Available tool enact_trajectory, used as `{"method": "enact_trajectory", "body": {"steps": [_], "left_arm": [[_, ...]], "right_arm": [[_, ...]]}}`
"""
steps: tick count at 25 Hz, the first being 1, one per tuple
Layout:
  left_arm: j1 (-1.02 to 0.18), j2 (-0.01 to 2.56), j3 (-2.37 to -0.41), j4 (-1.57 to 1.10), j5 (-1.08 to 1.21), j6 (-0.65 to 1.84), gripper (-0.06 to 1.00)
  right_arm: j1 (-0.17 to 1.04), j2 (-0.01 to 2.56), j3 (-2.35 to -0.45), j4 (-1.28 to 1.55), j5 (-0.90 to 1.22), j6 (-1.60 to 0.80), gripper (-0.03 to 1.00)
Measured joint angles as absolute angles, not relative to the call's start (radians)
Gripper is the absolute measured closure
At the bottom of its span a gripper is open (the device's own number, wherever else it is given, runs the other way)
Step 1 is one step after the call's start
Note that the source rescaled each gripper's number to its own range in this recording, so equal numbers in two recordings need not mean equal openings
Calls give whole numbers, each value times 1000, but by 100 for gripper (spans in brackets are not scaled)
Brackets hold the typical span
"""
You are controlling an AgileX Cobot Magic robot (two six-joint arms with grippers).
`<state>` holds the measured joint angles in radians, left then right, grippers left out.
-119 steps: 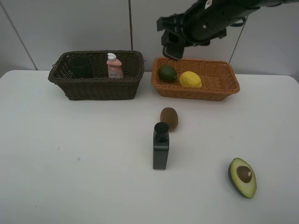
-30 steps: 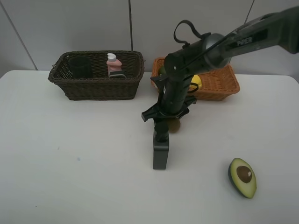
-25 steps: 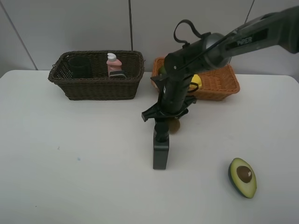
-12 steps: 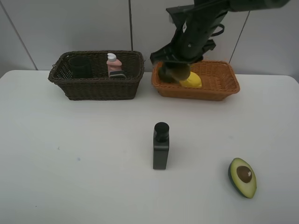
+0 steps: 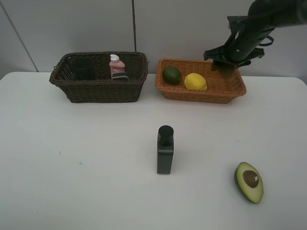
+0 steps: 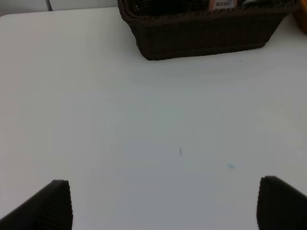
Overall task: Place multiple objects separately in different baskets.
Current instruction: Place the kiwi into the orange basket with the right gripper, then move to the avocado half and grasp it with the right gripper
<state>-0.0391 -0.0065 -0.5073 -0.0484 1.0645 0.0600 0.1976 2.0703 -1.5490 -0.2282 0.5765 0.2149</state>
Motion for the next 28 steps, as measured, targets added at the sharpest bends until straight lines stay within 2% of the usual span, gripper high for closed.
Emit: {"method": "enact_trajectory", "body": {"steps": [2,5,10,20,28], "left_arm": [[-39,-7,-507,-48,1064,60,-5],[-39,-7,-507,-48,1064,60,-5],[-39,-7,-507,-48,1064,60,-5],[-39,-7,-507,-48,1064,60,-5],[-39,-7,-507,-48,1064,60,-5]], "right_arm": [[188,2083,-1549,-228,572,215,9],[186,2088,-1549,-227,588,215,0],[183,2057,-1549,-202,683,215,-1],[183,1876,-1526,-171,1164,228,-3],[183,1554,-1211,-53,1212,265,-3]]}}
